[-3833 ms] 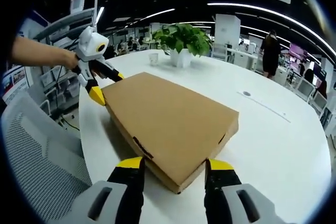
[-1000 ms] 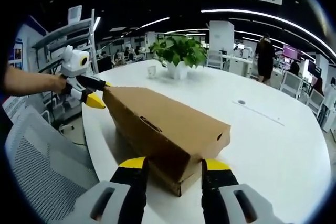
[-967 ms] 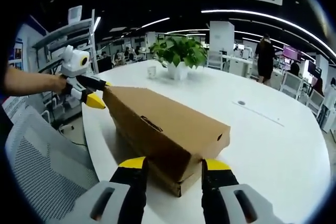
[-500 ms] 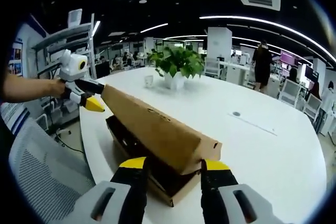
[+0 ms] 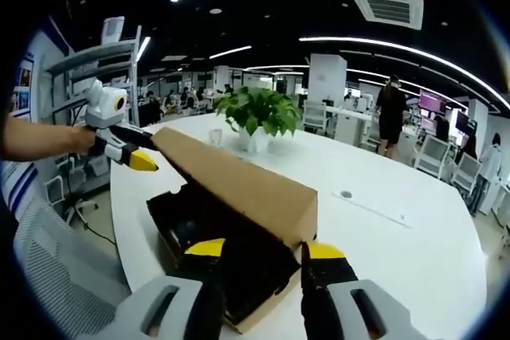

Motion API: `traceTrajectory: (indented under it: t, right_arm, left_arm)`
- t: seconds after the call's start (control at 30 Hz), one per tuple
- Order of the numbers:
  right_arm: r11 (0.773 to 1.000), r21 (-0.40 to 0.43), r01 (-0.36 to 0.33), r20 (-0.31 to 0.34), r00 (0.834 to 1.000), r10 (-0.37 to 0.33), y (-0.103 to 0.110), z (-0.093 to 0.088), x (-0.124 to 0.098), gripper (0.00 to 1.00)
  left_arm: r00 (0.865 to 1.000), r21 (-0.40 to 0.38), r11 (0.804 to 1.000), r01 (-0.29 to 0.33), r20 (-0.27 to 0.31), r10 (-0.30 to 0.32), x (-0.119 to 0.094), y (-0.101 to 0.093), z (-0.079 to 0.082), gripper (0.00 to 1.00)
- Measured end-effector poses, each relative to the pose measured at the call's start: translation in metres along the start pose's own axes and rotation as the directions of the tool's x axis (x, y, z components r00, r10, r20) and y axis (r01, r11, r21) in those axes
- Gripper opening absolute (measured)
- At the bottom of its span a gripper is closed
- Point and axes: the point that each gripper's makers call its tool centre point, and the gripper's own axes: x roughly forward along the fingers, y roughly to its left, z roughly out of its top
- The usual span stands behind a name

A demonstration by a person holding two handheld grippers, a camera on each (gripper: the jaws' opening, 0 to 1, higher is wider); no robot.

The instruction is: Operate the shoe box by opening the lid, removing the specified soft item, and placing it in the target area until the item is outside and the box remains undamaged.

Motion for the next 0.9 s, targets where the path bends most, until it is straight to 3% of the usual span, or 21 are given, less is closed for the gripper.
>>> traceTrajectory:
  t: [0.43, 0.9]
  right_arm:
    - [0.999, 0.007, 0.035, 0.025, 0.999, -0.035, -0.017, 0.016, 0.009, 0.28]
    - [0.998, 0.022, 0.054, 0.031, 0.998, -0.054, -0.031, 0.029, 0.02, 0.28]
  left_arm:
    - [0.998, -0.008, 0.999, -0.054, 0.013, 0.054, 0.01, 0.022, 0.018, 0.37]
    - [0.997, -0.02, 0.997, -0.07, 0.013, 0.07, 0.02, 0.036, 0.031, 0.28]
